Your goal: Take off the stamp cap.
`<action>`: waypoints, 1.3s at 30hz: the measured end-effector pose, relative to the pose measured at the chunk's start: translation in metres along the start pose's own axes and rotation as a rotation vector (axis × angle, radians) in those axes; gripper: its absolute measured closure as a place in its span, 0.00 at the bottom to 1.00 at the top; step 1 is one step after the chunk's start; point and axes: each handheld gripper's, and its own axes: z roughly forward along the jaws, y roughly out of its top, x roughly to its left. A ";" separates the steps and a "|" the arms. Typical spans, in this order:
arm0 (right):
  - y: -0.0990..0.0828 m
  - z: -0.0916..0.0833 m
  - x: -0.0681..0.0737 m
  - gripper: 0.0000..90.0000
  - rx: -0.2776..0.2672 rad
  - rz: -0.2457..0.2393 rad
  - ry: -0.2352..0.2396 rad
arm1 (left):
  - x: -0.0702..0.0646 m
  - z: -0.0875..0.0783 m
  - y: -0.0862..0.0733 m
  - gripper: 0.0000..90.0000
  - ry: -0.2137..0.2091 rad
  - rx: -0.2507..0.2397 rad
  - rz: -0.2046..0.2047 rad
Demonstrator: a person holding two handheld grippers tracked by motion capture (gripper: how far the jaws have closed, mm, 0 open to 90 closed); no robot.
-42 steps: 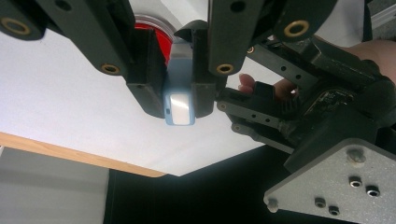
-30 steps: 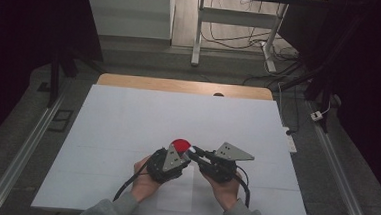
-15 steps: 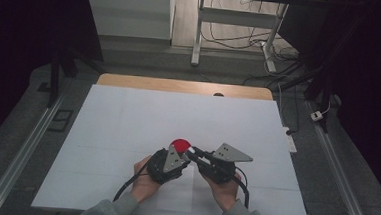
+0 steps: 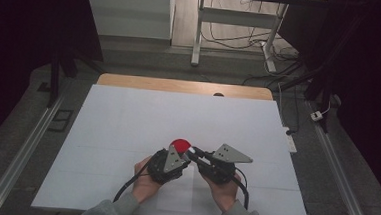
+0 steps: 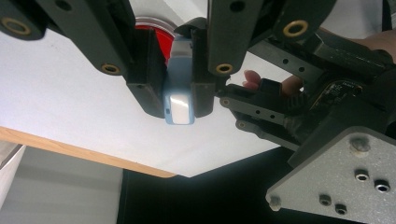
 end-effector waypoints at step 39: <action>0.000 0.001 0.003 0.84 0.005 -0.006 -0.016 | 0.002 0.001 -0.003 0.73 -0.028 -0.008 -0.026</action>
